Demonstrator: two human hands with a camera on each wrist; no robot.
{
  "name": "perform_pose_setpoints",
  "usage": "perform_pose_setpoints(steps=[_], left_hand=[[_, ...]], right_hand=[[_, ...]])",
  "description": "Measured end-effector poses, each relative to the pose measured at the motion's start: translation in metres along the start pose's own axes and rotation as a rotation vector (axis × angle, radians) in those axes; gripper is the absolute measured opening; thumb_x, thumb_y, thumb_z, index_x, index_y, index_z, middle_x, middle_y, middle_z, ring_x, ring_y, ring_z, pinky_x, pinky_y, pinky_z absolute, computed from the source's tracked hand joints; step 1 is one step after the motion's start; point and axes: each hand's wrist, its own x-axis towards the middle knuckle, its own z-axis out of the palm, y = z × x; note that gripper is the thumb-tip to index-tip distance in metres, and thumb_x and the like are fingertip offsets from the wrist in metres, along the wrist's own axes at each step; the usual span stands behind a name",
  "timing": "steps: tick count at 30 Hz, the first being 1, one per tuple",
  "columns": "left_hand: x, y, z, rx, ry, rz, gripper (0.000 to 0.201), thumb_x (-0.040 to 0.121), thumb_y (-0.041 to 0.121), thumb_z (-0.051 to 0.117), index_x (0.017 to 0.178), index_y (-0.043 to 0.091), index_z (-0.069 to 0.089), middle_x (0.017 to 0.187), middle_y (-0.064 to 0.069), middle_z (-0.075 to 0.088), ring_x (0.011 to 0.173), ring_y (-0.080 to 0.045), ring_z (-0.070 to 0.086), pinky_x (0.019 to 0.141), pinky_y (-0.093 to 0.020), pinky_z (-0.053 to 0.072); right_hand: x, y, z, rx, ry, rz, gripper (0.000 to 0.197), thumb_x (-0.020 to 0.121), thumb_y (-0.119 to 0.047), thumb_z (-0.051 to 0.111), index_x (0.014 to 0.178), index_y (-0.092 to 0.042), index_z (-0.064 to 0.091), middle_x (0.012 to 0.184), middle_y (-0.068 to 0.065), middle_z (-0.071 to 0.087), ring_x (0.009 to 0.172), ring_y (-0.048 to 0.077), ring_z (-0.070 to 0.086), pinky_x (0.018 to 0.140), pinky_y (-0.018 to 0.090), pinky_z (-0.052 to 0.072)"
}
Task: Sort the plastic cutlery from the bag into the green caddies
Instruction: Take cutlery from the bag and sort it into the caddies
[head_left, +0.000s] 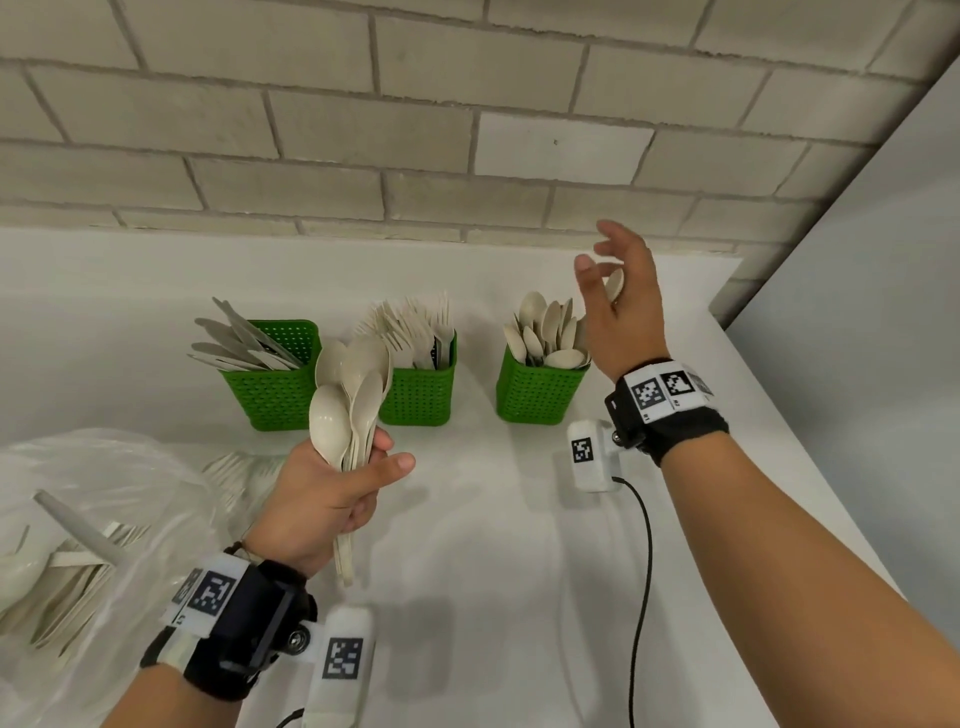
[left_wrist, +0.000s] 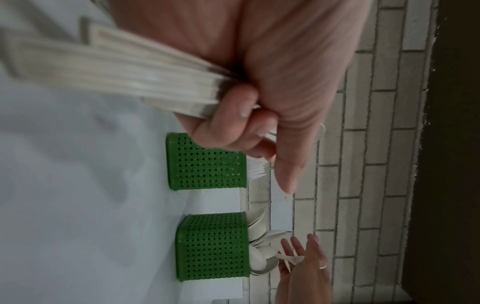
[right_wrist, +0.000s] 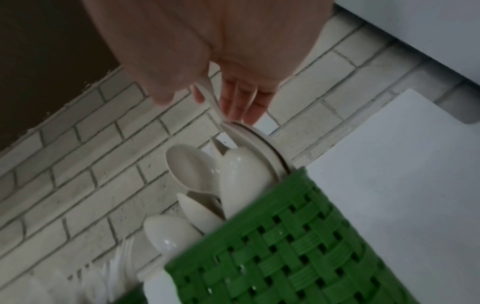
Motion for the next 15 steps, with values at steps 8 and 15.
perform_pose_setpoints(steps=[8,15], left_hand=[[-0.007,0.008,0.017,0.044,-0.008,-0.032,0.029,0.064,0.010,0.082,0.079,0.012,0.057,0.051,0.002,0.041,0.037,-0.009,0.026,0.040,-0.014,0.019],[-0.009,0.013,0.033,0.096,-0.039,-0.025,0.025,0.091,0.027,0.061,0.091,0.002,0.057,0.065,-0.005,0.043,0.040,-0.010,0.029,0.038,-0.017,0.020]], right_hand=[[-0.005,0.014,0.008,-0.320,-0.307,0.194,0.055,0.101,-0.043,0.041,0.147,-0.013,0.035,0.154,0.007,0.035,0.141,0.022,0.033,0.116,0.035,0.026],[-0.019,0.006,0.011,-0.654,-0.595,-0.094,0.060,0.101,-0.047,0.022,0.147,-0.012,0.038,0.158,0.006,0.029,0.149,0.022,0.015,0.121,0.038,0.011]])
